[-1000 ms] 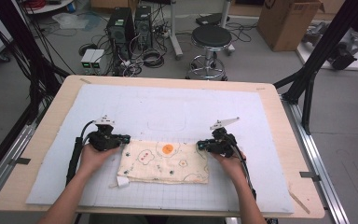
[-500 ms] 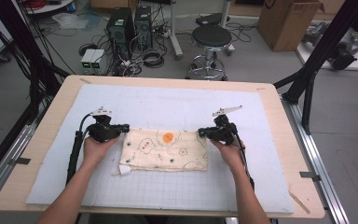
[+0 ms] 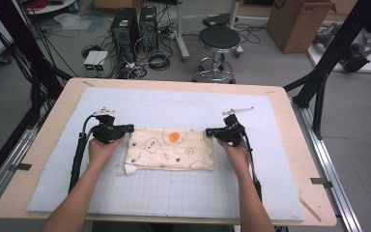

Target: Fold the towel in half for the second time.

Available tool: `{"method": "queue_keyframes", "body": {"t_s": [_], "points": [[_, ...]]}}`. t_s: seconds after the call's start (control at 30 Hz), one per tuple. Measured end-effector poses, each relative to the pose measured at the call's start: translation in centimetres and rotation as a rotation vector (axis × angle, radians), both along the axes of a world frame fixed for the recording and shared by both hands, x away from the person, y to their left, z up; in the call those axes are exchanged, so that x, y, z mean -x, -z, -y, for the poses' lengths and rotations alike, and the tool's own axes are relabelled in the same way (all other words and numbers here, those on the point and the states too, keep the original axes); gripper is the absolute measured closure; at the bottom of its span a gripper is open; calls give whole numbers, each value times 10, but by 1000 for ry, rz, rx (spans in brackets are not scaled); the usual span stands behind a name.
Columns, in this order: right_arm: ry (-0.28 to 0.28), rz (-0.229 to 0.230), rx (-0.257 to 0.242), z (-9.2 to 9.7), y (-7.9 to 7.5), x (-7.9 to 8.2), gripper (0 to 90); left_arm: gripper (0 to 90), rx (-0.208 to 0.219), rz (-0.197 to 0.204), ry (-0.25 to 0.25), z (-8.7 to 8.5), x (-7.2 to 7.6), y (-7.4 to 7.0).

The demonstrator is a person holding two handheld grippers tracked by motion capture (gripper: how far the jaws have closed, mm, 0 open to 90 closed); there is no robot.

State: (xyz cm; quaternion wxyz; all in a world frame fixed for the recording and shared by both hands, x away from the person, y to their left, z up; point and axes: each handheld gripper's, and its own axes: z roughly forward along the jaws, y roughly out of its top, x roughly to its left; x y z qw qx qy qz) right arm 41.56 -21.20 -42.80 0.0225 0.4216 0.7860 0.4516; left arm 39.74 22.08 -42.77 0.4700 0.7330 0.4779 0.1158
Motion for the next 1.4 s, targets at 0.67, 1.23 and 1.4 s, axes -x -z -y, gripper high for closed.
{"method": "queue_keyframes", "body": {"t_s": [0.67, 1.23, 1.4], "points": [[-40, 53, -12, 2, -9, 13, 859, 855, -1, 43, 42, -3, 15, -7], [-70, 73, -36, 5, -10, 31, 859, 855, -22, 67, 81, -3, 33, -6], [-96, 83, -30, 3, -12, 40, 859, 854, -6, 73, 85, -7, 40, -1]]}}
